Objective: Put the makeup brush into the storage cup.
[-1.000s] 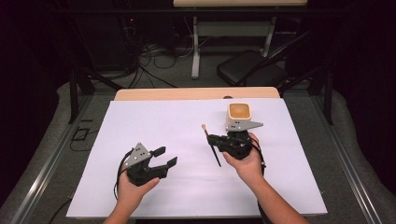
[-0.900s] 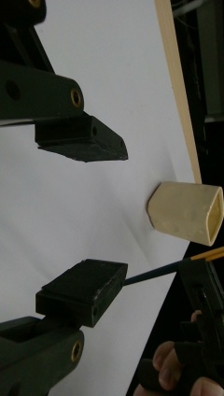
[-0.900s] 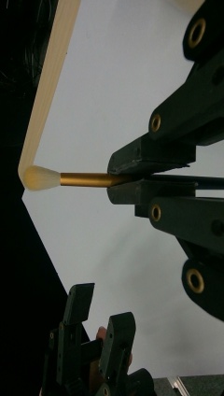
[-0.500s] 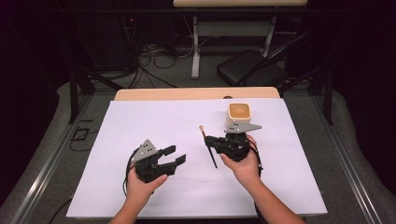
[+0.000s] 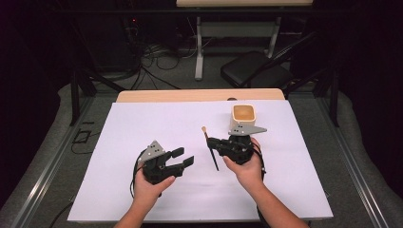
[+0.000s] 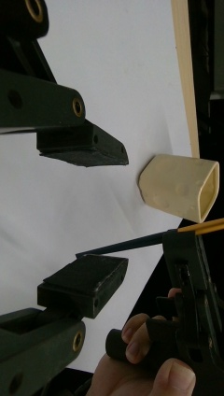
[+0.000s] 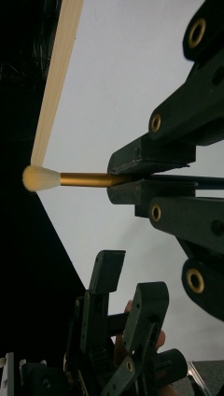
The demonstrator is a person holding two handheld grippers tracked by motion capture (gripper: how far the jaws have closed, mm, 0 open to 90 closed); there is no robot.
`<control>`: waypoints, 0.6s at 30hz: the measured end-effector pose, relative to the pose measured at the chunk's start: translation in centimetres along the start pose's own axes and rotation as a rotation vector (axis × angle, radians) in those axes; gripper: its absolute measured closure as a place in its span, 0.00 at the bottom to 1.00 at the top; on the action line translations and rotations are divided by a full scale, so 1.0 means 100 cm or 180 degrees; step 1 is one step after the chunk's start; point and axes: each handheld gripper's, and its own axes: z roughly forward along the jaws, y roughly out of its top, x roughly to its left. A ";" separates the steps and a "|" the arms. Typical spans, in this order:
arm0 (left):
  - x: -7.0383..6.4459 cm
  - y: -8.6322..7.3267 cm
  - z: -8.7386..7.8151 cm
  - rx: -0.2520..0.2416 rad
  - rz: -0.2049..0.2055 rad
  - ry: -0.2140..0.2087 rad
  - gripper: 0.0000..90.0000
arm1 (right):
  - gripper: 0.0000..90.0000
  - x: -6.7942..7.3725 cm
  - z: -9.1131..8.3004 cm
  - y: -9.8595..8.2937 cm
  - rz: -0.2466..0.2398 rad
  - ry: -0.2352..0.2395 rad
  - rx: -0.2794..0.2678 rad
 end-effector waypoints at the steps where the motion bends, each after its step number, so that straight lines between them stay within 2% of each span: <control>1: 0.000 0.000 0.001 -0.0001 -0.0001 -0.0012 0.50 | 0.93 0.000 0.000 0.000 -0.0001 -0.0001 -0.0003; 16: -0.004 0.001 0.009 0.0008 -0.0037 -0.0103 0.51 | 0.93 0.002 0.001 -0.003 0.0031 0.0005 -0.0076; 18: -0.005 0.001 0.010 -0.0001 -0.0053 -0.0101 0.51 | 0.93 0.002 0.002 -0.005 0.0075 0.0022 -0.0094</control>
